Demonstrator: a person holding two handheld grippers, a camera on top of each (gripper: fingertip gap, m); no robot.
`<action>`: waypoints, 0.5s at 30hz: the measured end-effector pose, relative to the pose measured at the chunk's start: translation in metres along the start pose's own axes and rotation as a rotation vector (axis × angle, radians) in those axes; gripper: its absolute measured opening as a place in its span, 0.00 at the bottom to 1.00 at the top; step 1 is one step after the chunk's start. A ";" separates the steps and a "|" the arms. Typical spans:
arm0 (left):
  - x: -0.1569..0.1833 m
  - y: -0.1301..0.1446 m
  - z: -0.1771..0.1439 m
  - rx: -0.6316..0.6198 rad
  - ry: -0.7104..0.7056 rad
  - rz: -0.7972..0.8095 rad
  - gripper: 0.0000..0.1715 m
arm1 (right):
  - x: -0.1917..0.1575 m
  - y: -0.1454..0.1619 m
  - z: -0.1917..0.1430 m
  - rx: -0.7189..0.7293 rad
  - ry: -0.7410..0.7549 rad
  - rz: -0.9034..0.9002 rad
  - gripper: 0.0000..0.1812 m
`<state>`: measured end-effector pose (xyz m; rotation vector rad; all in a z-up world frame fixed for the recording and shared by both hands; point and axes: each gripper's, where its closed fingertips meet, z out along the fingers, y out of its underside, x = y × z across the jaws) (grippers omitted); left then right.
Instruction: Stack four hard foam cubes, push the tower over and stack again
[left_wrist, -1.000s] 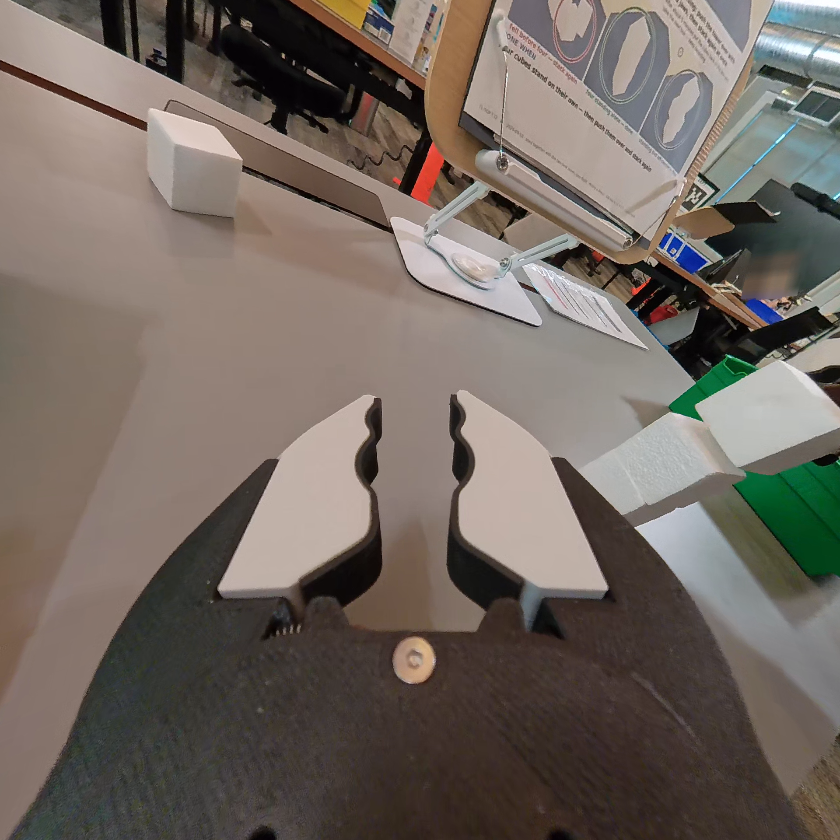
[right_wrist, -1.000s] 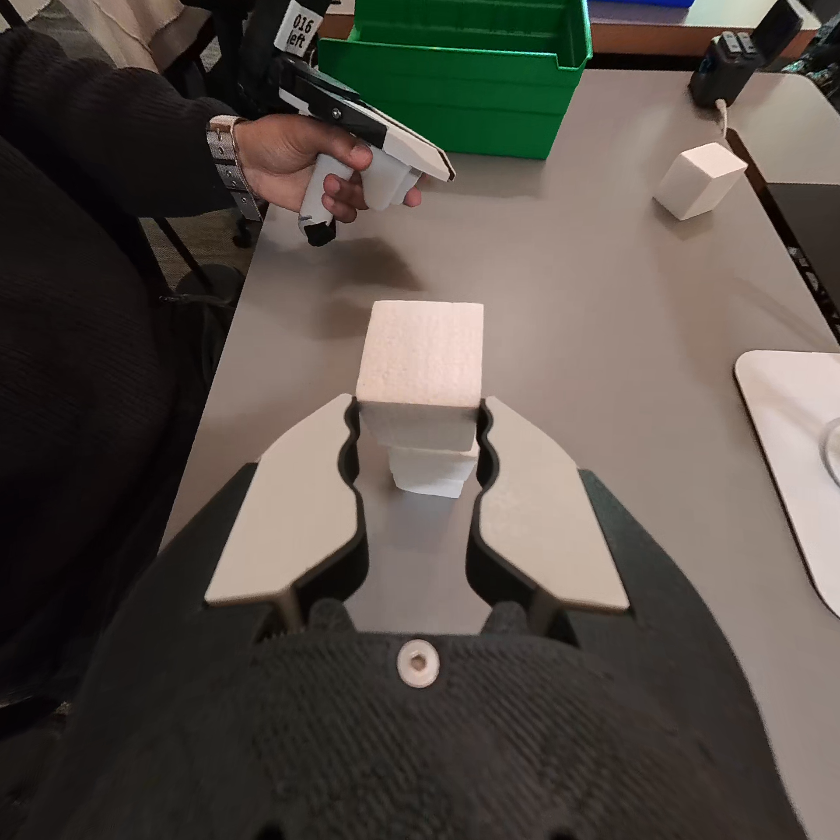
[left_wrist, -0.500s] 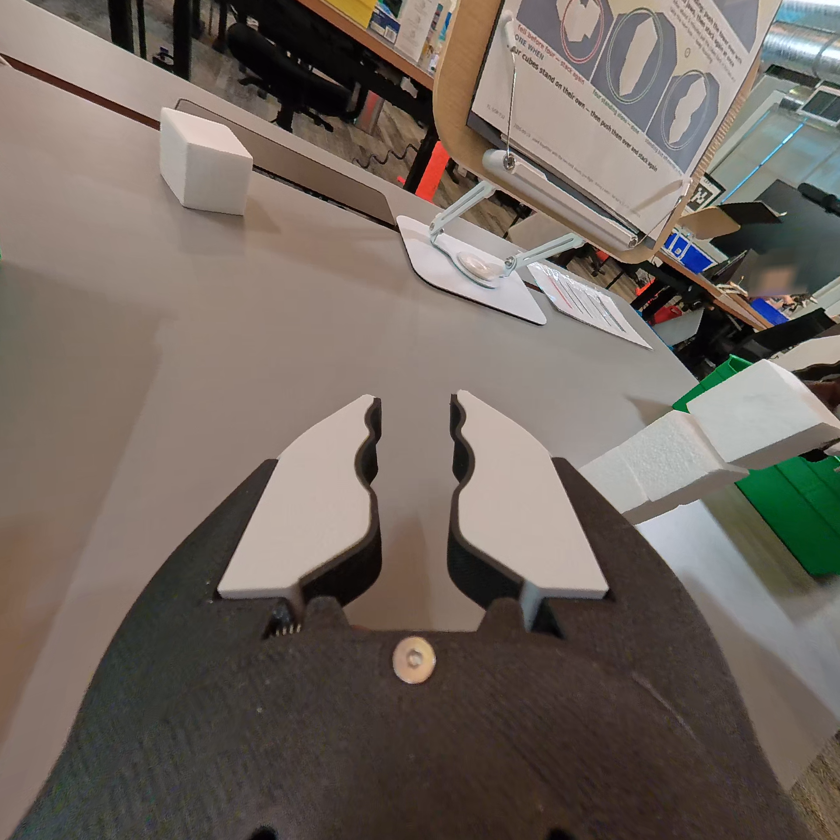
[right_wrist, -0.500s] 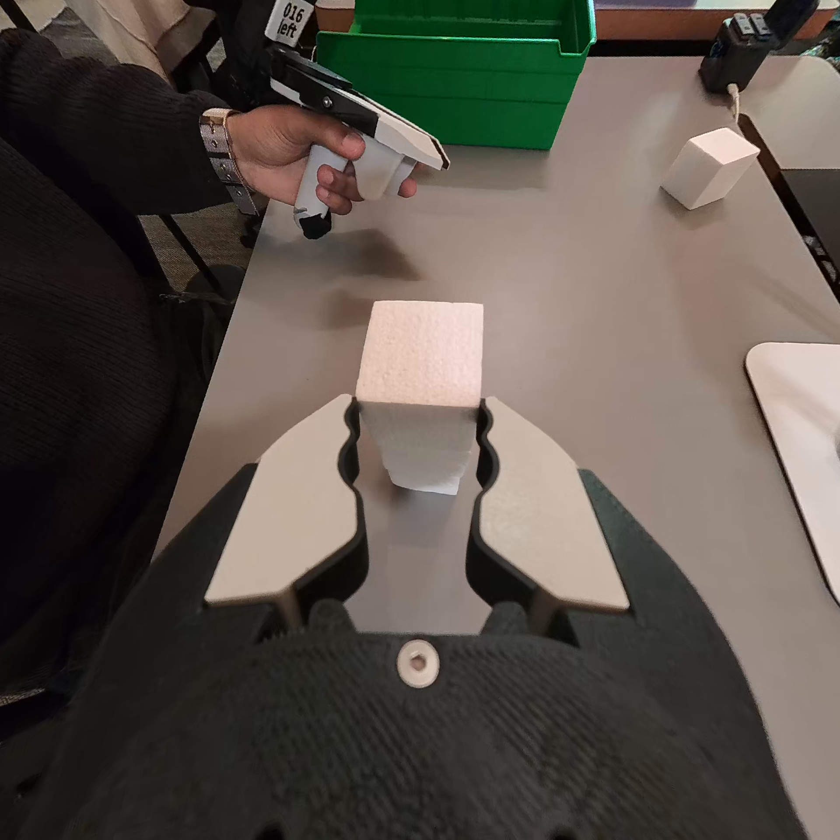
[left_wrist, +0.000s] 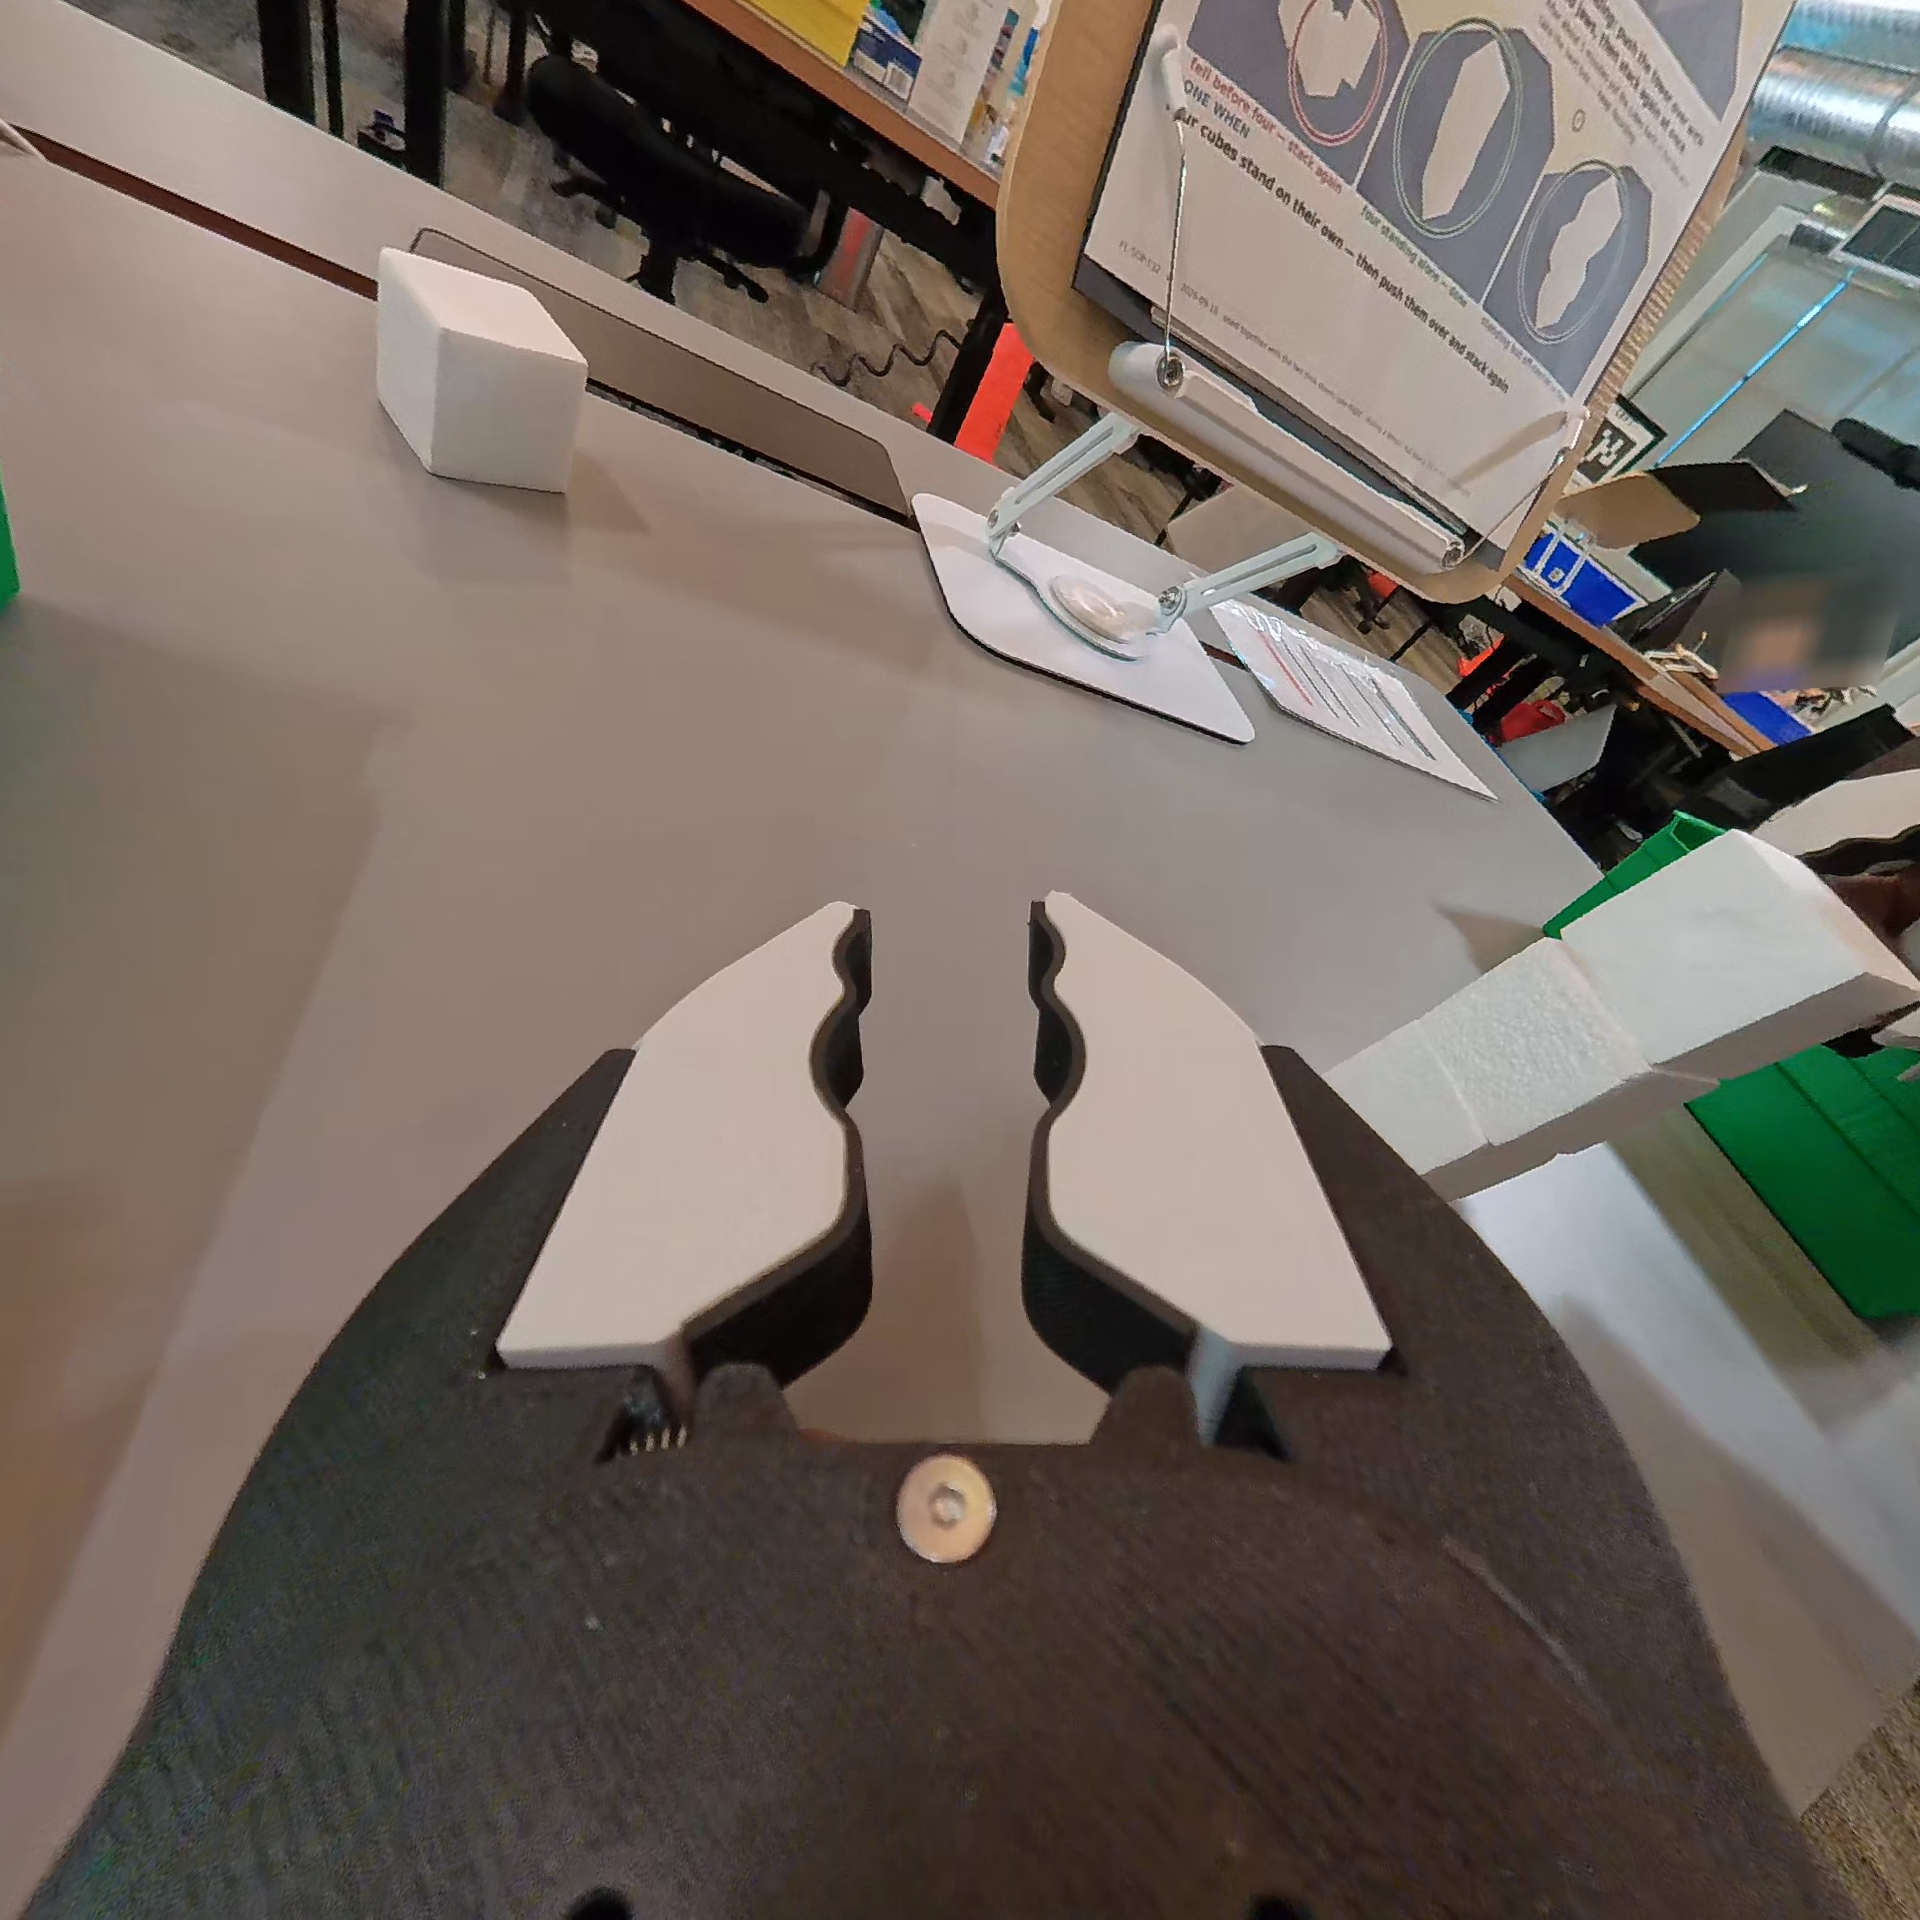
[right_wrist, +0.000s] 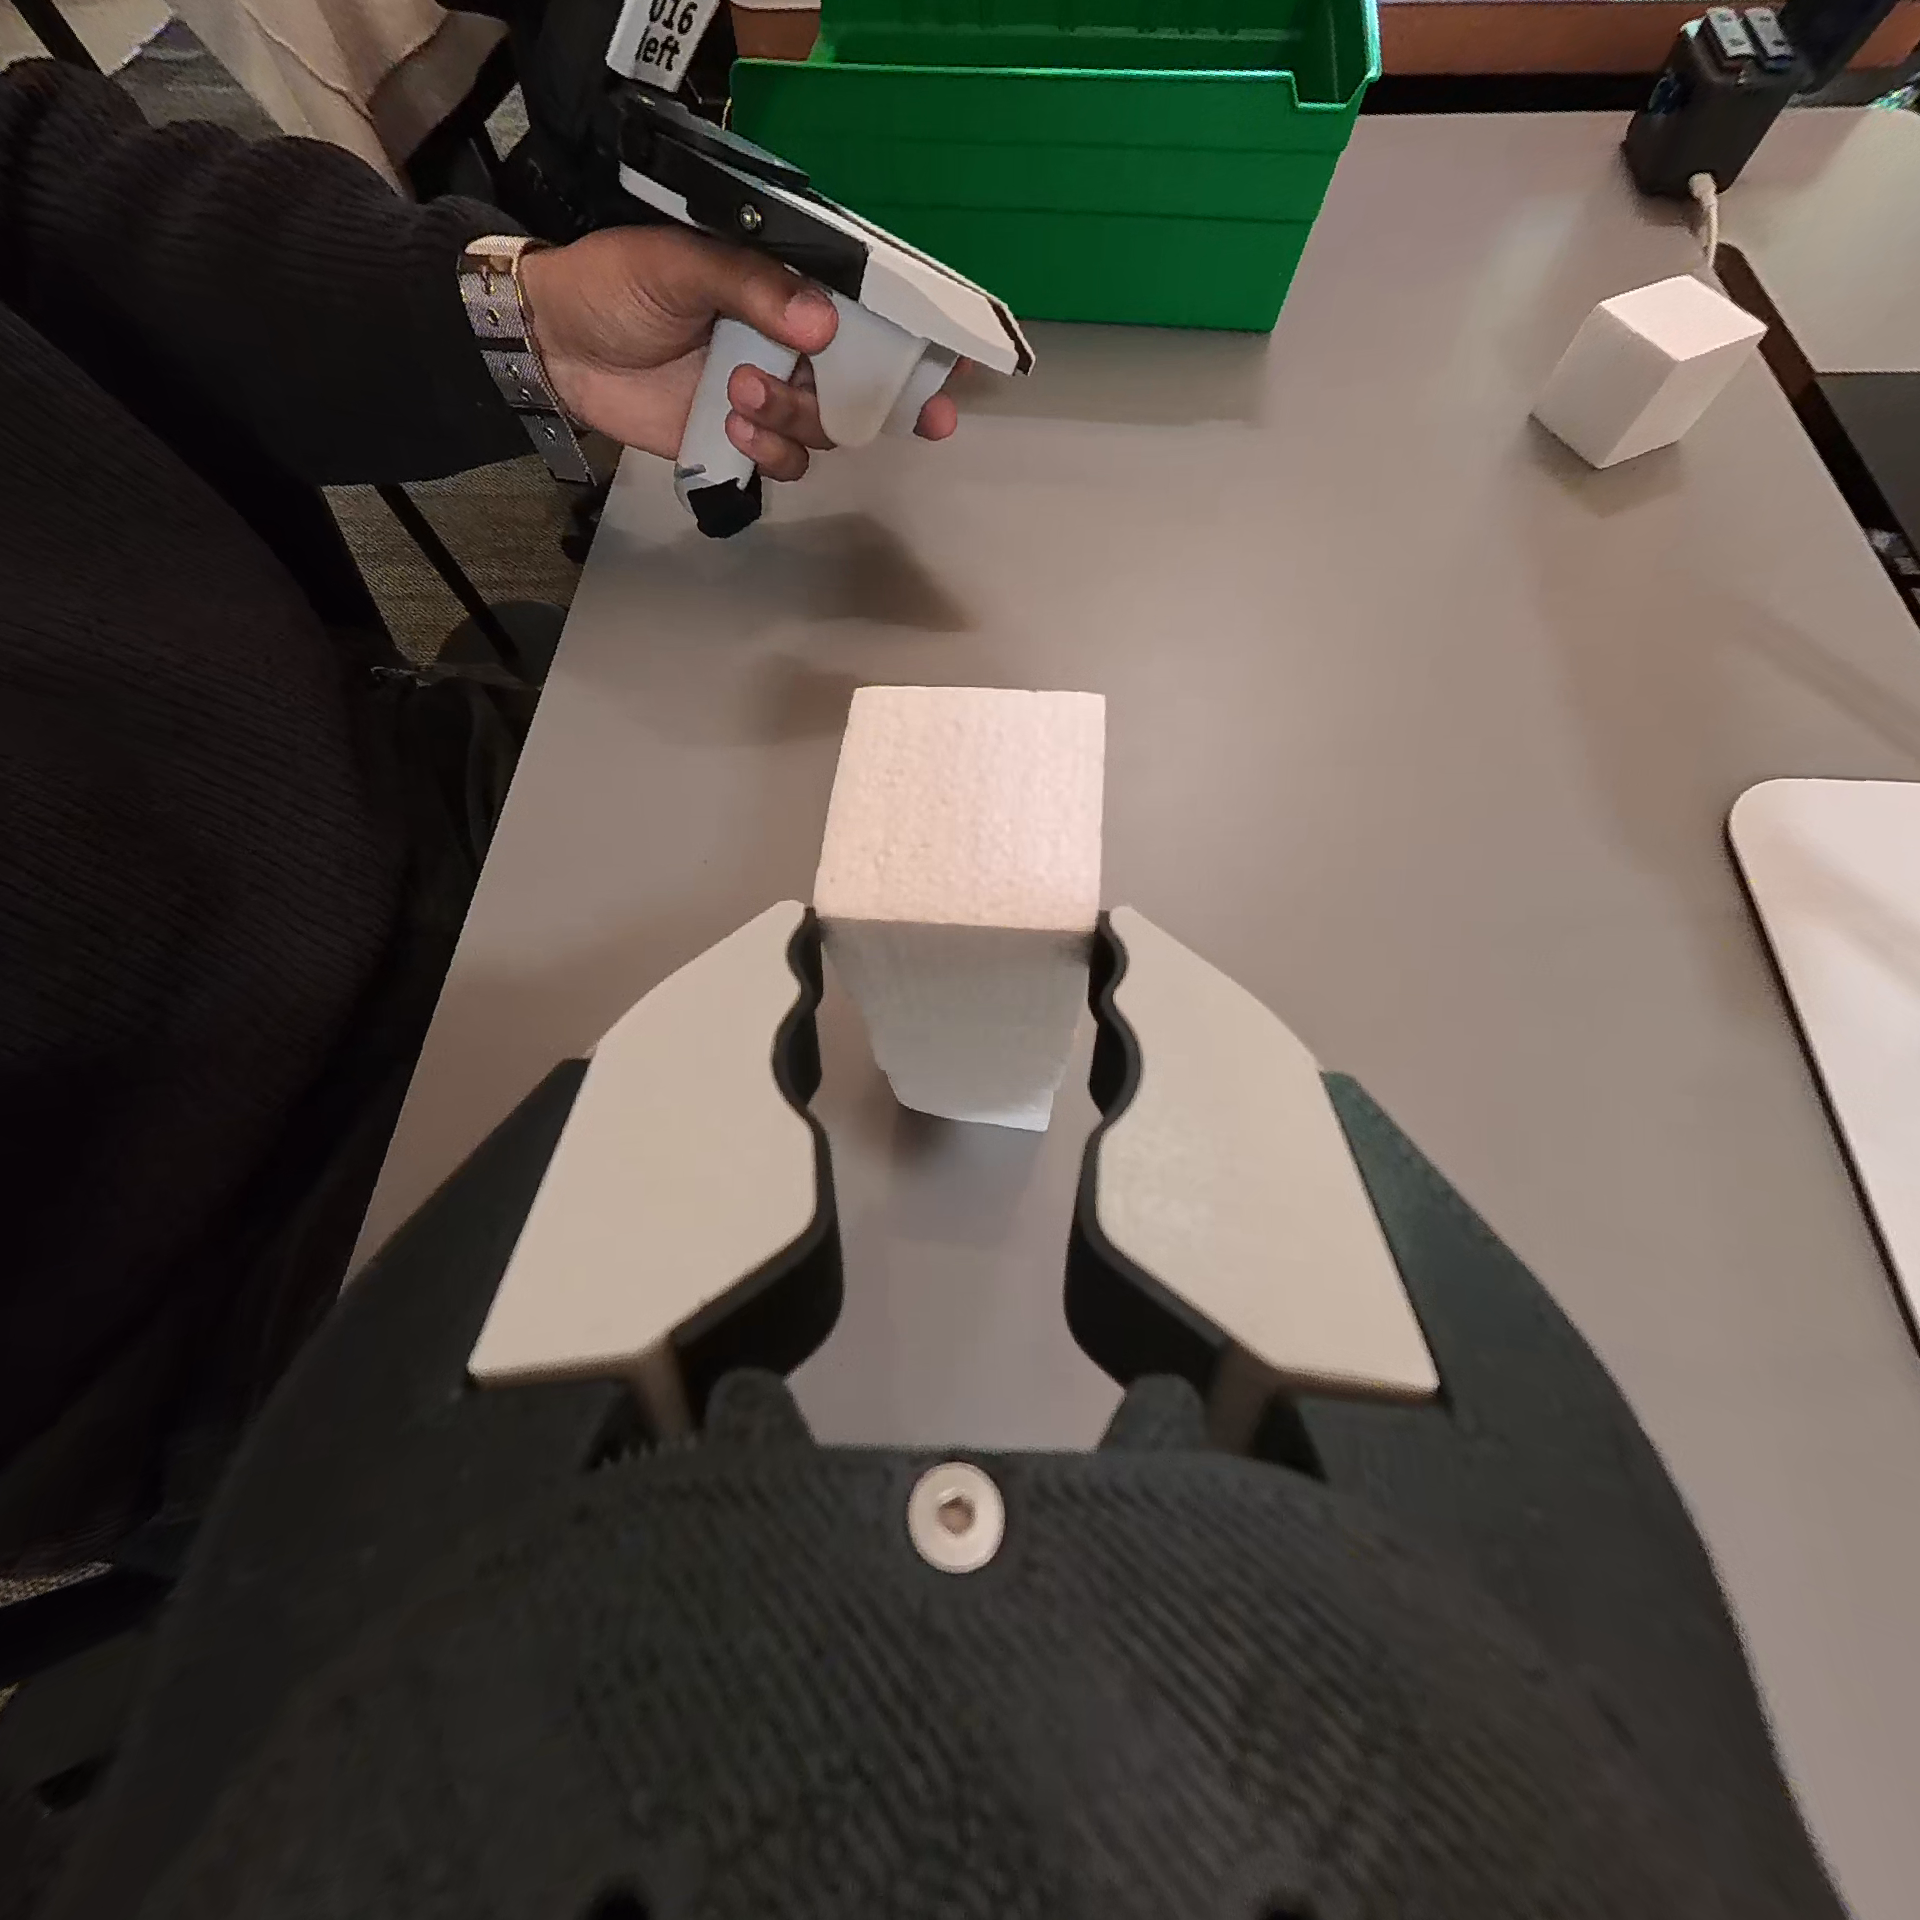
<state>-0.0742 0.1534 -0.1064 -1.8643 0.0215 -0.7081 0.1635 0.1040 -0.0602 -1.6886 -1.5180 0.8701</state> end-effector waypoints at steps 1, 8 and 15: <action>0.000 0.000 0.000 0.000 0.000 0.000 0.17 | 0.000 0.000 0.000 0.001 -0.002 0.001 0.28; 0.000 0.001 0.000 -0.006 0.002 -0.002 0.17 | 0.001 0.001 0.000 0.012 -0.011 0.014 0.28; 0.000 0.001 0.000 -0.007 0.003 0.000 0.17 | 0.002 0.001 -0.001 0.020 -0.012 0.028 0.28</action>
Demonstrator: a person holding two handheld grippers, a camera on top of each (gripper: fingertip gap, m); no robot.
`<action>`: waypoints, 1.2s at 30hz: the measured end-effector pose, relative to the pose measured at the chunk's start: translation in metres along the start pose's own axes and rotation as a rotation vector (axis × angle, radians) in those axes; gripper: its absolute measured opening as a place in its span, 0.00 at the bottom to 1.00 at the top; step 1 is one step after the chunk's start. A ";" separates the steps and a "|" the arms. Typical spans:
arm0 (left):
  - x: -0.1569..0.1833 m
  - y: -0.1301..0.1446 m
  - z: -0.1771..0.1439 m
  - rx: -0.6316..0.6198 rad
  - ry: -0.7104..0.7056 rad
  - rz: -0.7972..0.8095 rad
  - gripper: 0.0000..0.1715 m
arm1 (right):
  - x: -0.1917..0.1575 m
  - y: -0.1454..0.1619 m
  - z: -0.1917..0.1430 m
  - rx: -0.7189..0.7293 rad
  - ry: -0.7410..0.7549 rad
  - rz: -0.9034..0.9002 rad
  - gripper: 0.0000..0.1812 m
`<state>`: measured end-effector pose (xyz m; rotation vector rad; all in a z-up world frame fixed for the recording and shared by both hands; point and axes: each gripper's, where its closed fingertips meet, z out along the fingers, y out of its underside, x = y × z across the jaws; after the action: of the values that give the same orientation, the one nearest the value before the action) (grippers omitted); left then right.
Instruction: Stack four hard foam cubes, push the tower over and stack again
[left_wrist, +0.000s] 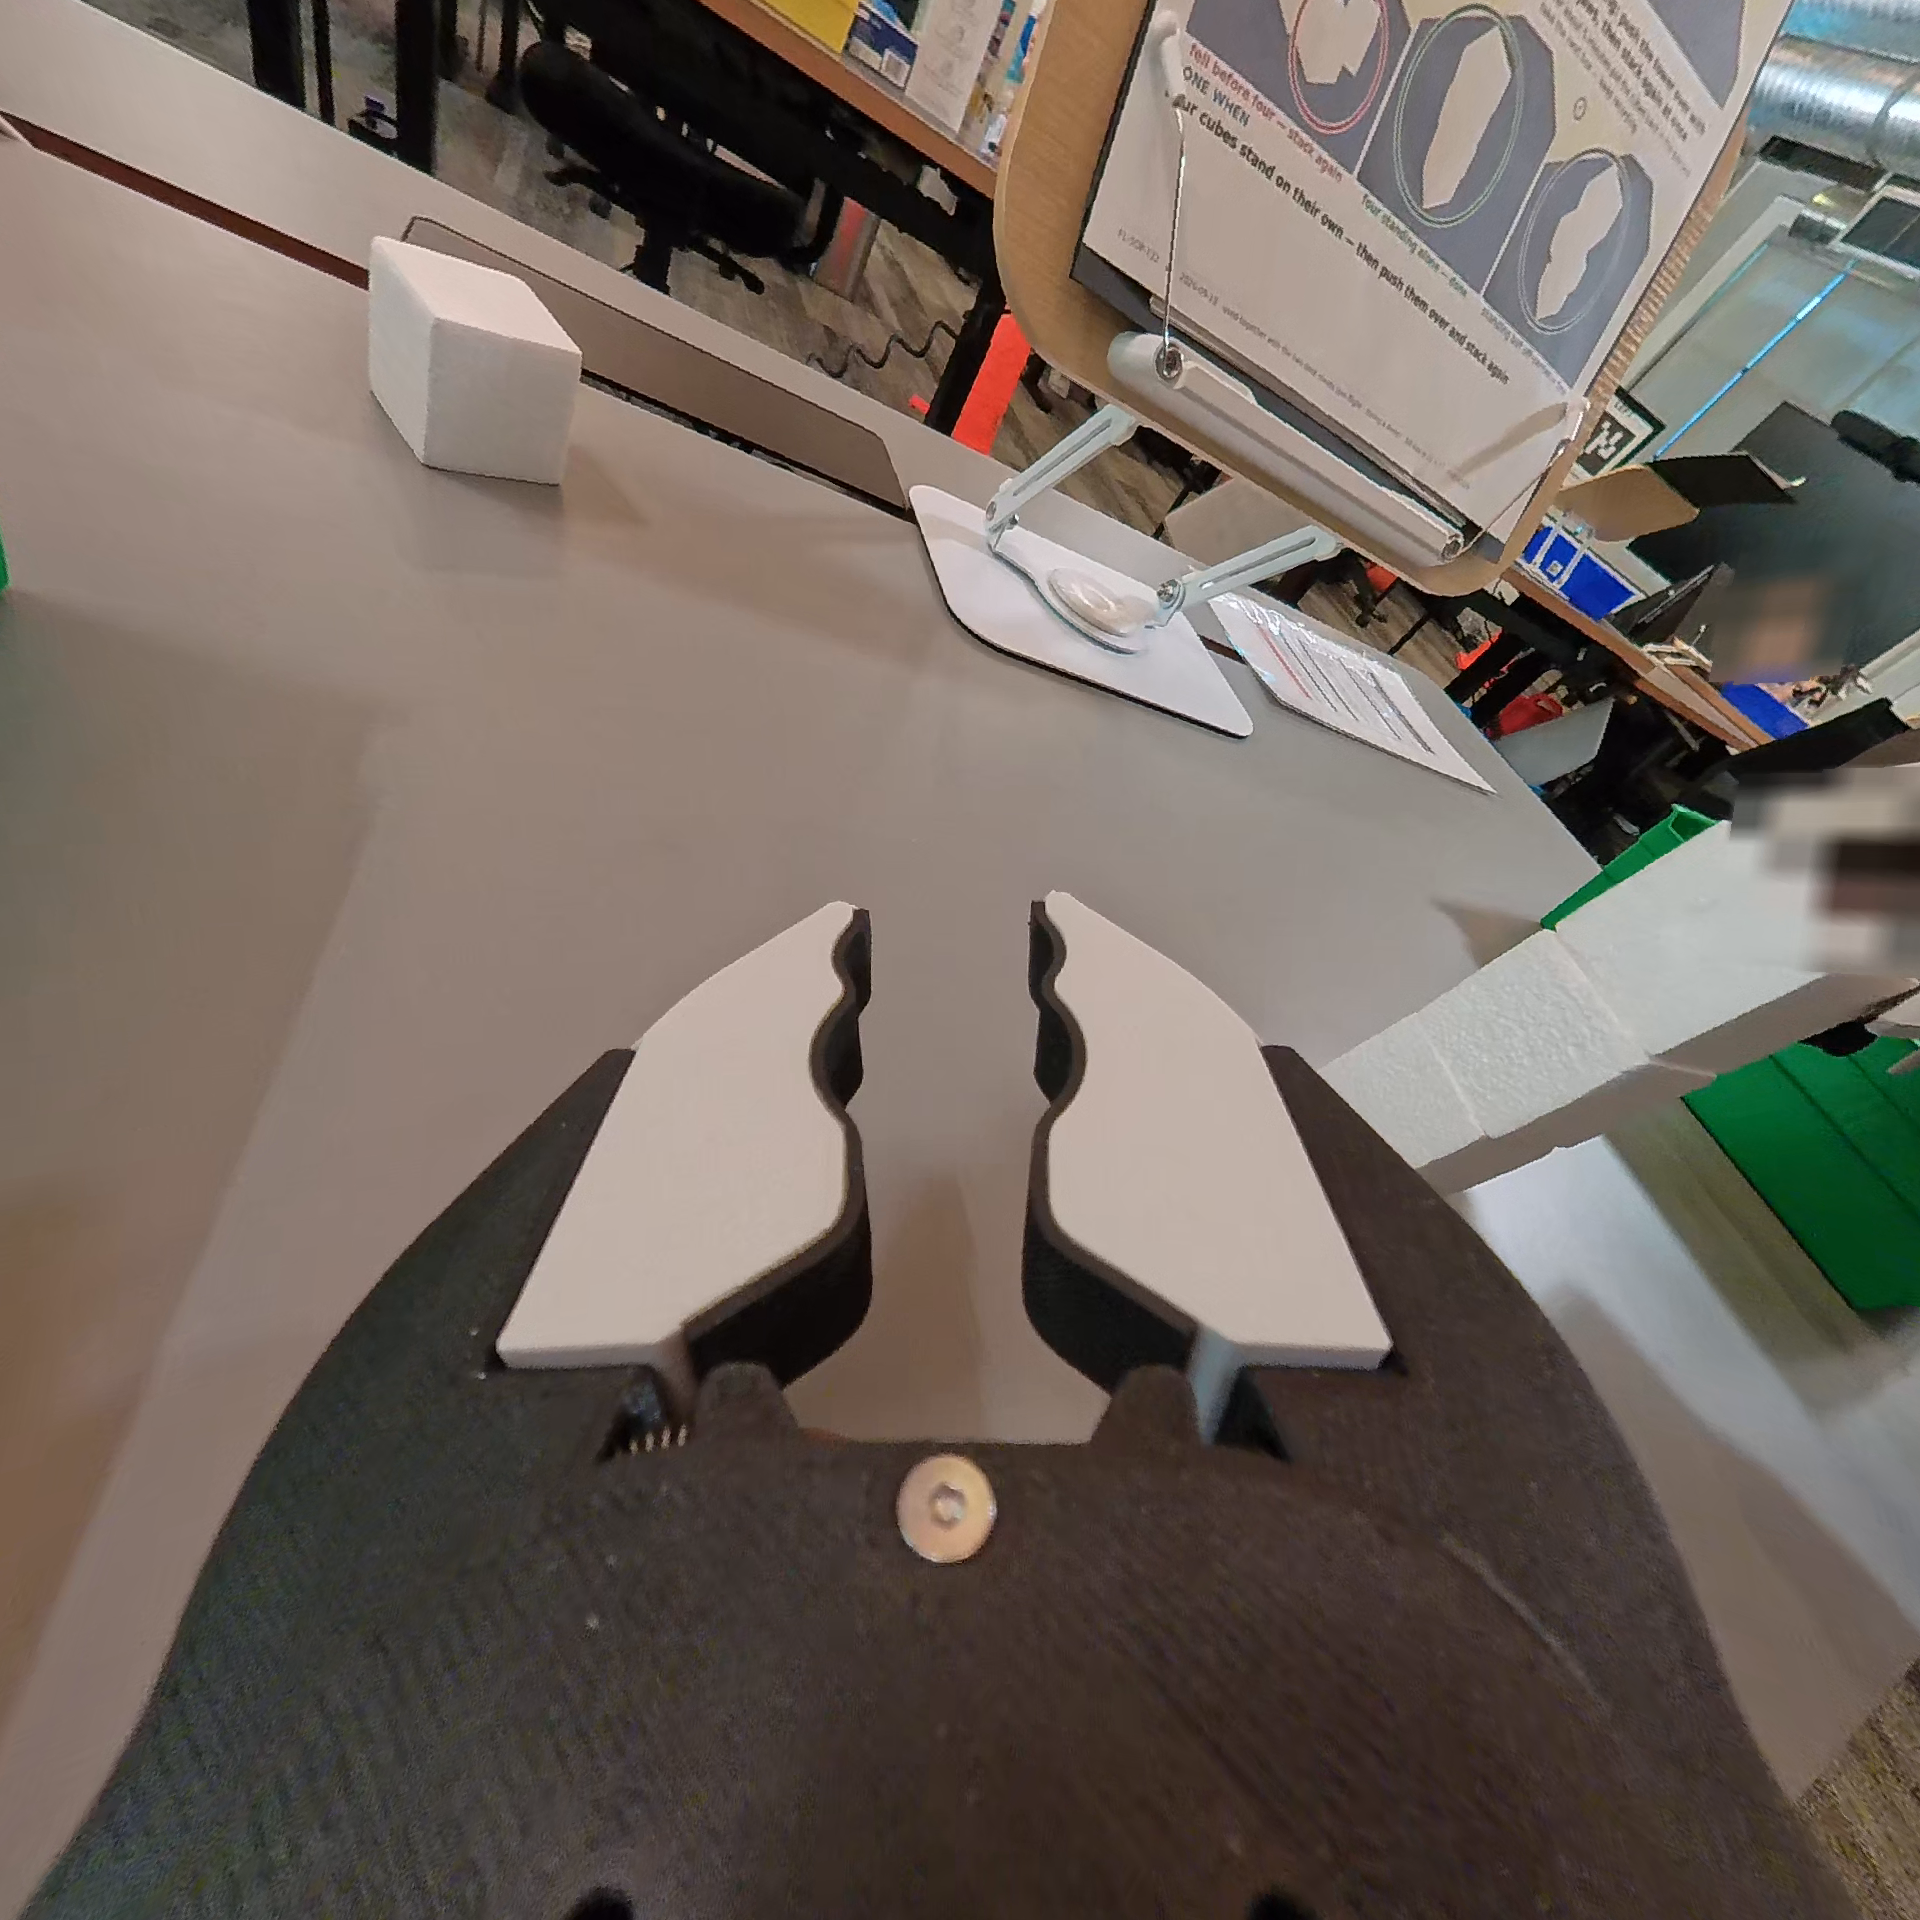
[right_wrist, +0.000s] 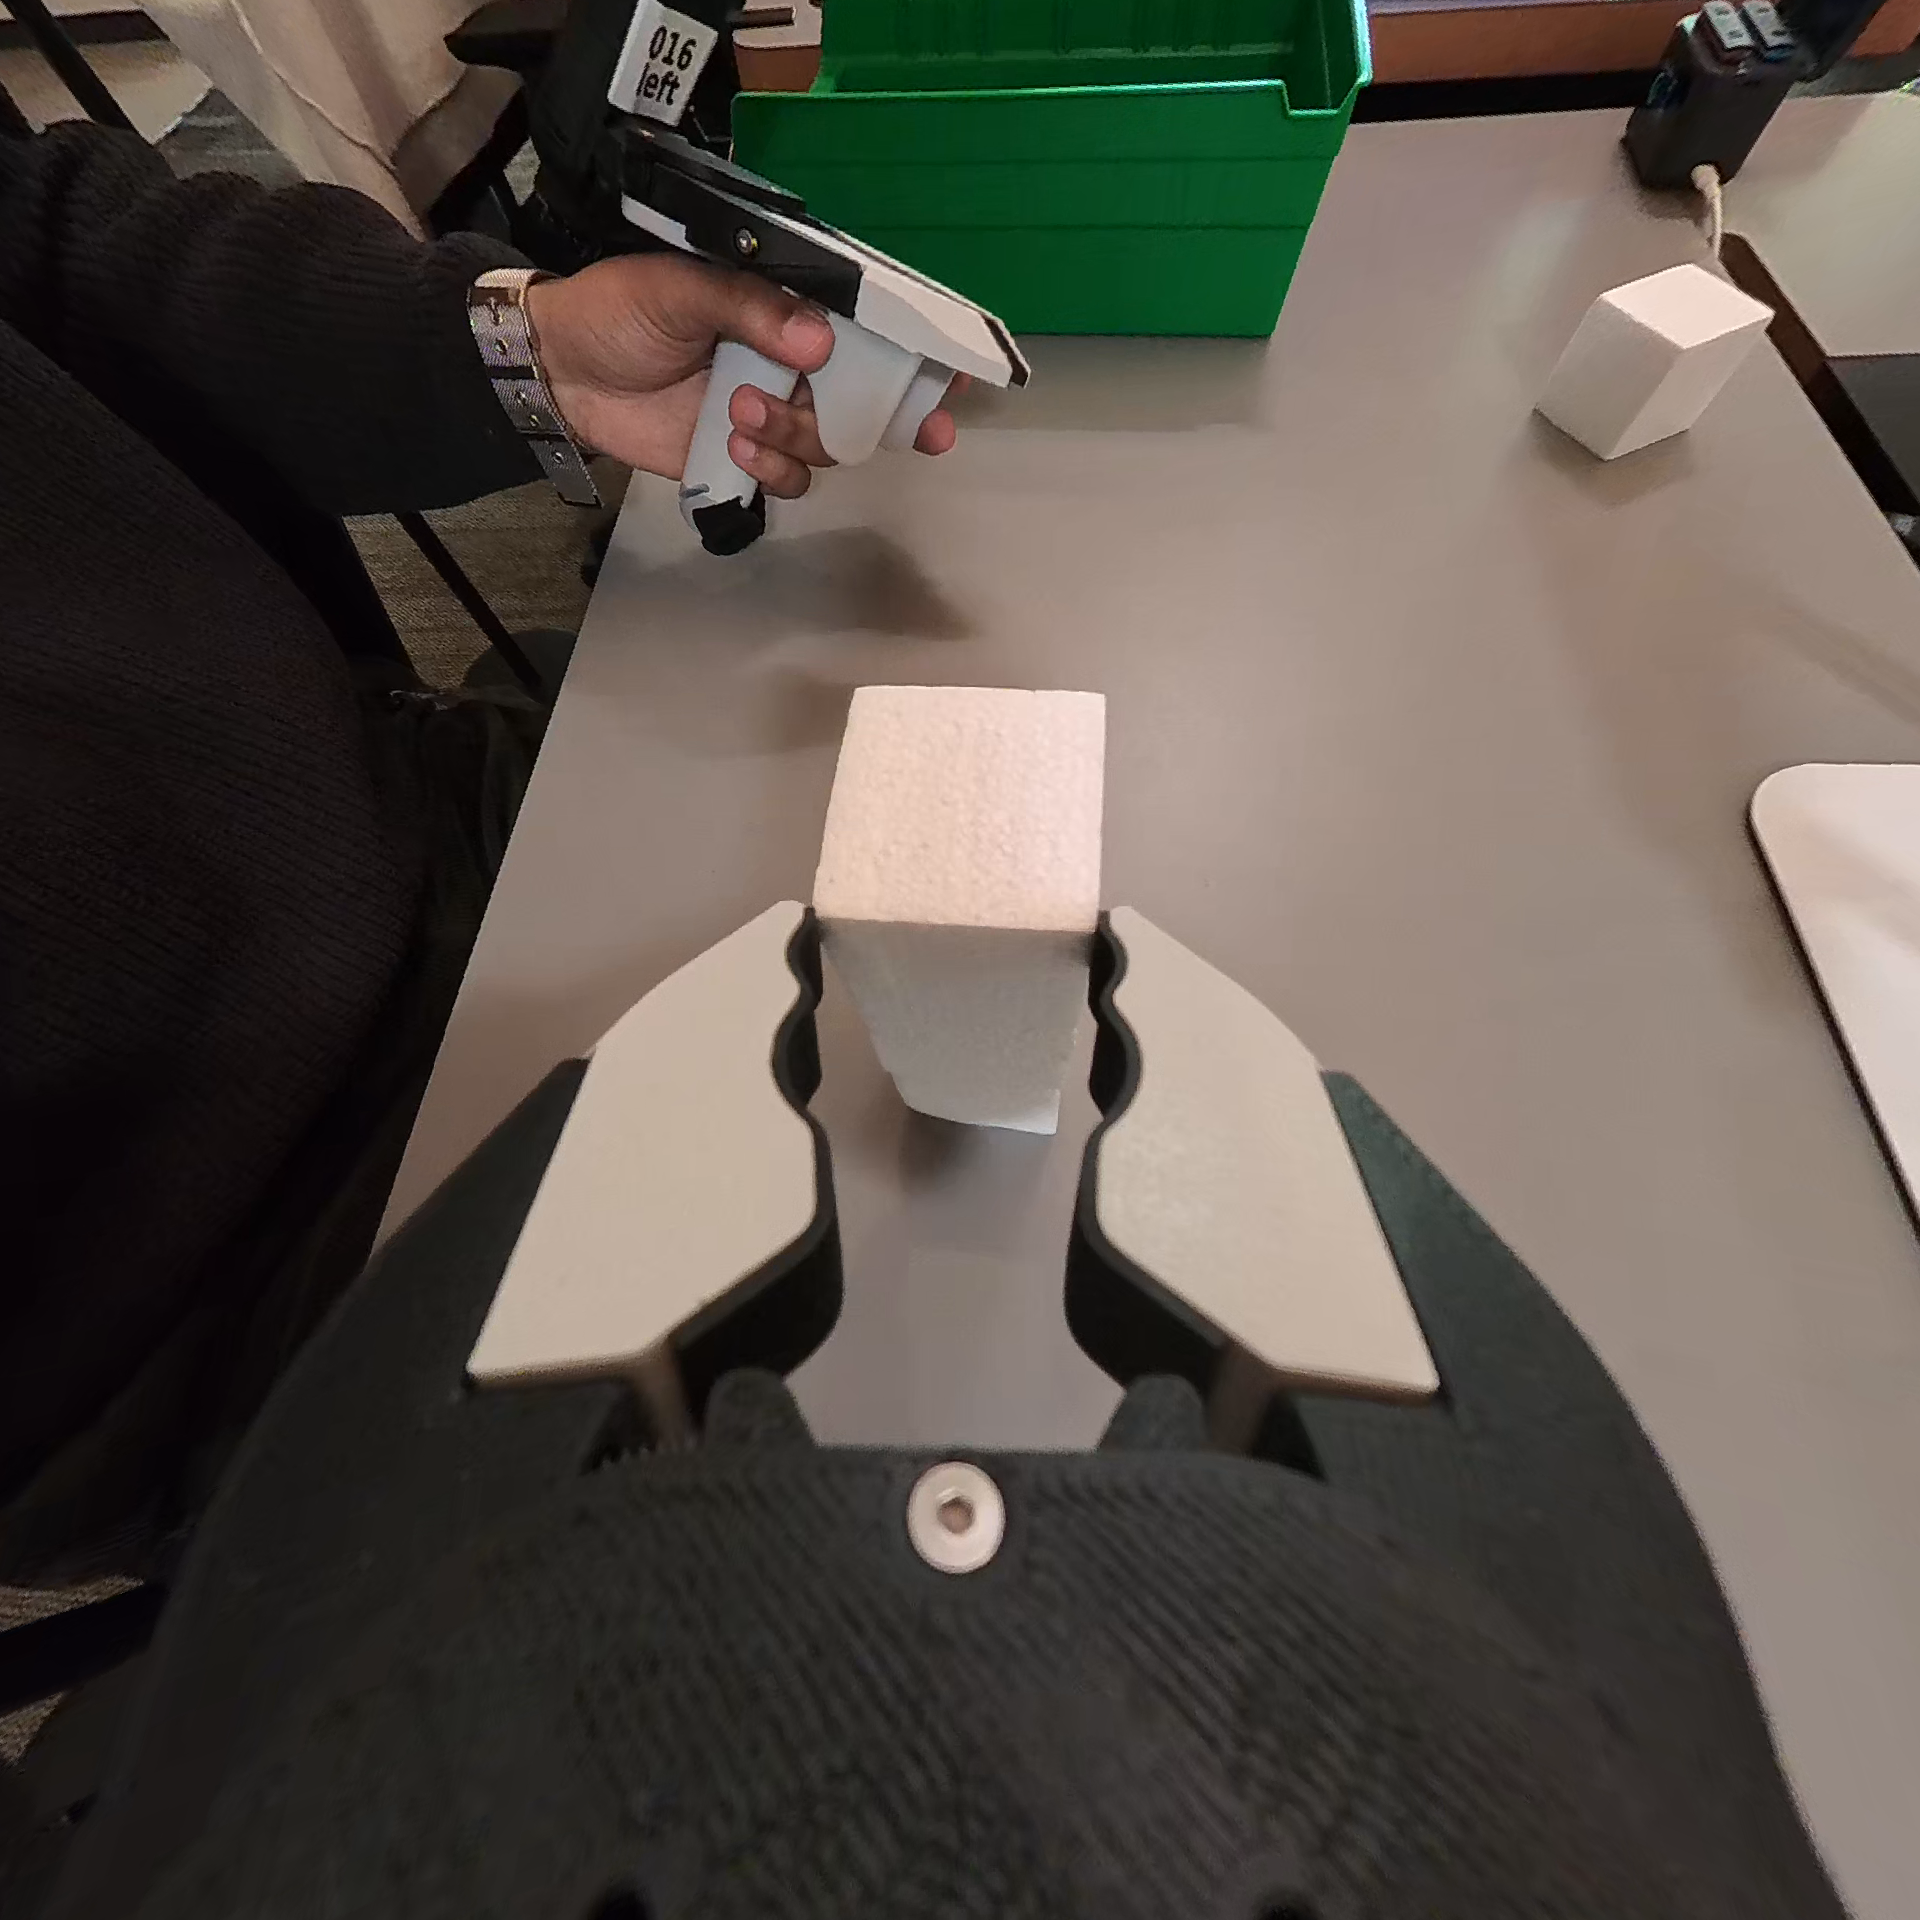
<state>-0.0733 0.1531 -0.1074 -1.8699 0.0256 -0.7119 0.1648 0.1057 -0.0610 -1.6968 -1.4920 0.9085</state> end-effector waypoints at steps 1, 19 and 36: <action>0.000 0.000 0.000 -0.002 0.001 0.000 0.17 | 0.000 0.000 0.000 0.001 0.001 0.000 0.28; 0.000 0.002 0.001 -0.011 0.002 -0.002 0.17 | 0.005 -0.006 -0.006 0.021 0.084 -0.040 0.40; 0.000 0.002 0.001 -0.009 0.000 0.005 0.17 | 0.035 -0.068 -0.059 0.299 0.398 -0.065 0.44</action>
<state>-0.0724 0.1530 -0.1088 -1.8775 0.0334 -0.7088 0.1838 0.1439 0.0257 -1.4936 -1.0808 0.6708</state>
